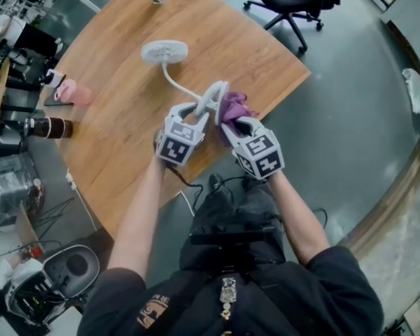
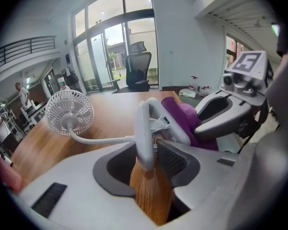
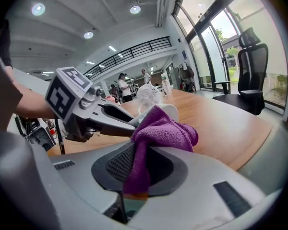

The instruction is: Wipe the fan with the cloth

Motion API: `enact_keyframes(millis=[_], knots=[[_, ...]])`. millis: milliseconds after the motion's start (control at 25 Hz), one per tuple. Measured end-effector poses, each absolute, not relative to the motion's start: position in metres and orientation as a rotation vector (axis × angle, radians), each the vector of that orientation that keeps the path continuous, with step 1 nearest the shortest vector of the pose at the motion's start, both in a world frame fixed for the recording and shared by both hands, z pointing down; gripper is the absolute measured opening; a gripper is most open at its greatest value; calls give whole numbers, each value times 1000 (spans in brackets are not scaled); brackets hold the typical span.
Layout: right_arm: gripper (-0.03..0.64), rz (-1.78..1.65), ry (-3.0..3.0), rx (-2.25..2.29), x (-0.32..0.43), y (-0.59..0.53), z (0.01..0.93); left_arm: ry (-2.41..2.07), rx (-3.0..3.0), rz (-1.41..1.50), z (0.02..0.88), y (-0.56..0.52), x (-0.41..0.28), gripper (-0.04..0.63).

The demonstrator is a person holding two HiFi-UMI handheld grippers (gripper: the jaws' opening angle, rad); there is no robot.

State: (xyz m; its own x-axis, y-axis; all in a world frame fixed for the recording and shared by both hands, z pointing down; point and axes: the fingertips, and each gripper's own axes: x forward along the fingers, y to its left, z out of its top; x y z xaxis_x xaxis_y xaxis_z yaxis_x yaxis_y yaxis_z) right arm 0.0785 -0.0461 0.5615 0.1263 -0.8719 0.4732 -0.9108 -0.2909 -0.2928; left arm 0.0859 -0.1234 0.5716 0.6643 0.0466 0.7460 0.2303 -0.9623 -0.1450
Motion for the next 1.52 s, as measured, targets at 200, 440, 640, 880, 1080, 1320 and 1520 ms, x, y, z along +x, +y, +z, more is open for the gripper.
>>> enact_keyframes(millis=[200, 440, 640, 880, 1080, 1320, 1520], knots=[[72, 823, -1829, 2294, 97, -47, 550, -230, -2647, -1184, 570, -120, 84, 146], [71, 743, -1795, 2316, 158, -59, 536, -237, -2655, -1182, 571, -118, 86, 146], [71, 709, -1801, 2278, 192, -75, 532, -218, -2676, -1192, 572, -118, 83, 147], [71, 827, -1792, 2245, 204, -77, 564, -181, -2698, -1201, 571, -117, 85, 147], [72, 921, -1809, 2182, 181, -68, 583, -122, -2706, -1225, 571, -119, 85, 146], [72, 992, -1870, 2050, 130, -54, 586, -80, -2724, -1225, 571, -119, 84, 146], [72, 912, -1953, 1997, 98, -44, 557, -111, -2743, -1188, 572, -120, 84, 146]])
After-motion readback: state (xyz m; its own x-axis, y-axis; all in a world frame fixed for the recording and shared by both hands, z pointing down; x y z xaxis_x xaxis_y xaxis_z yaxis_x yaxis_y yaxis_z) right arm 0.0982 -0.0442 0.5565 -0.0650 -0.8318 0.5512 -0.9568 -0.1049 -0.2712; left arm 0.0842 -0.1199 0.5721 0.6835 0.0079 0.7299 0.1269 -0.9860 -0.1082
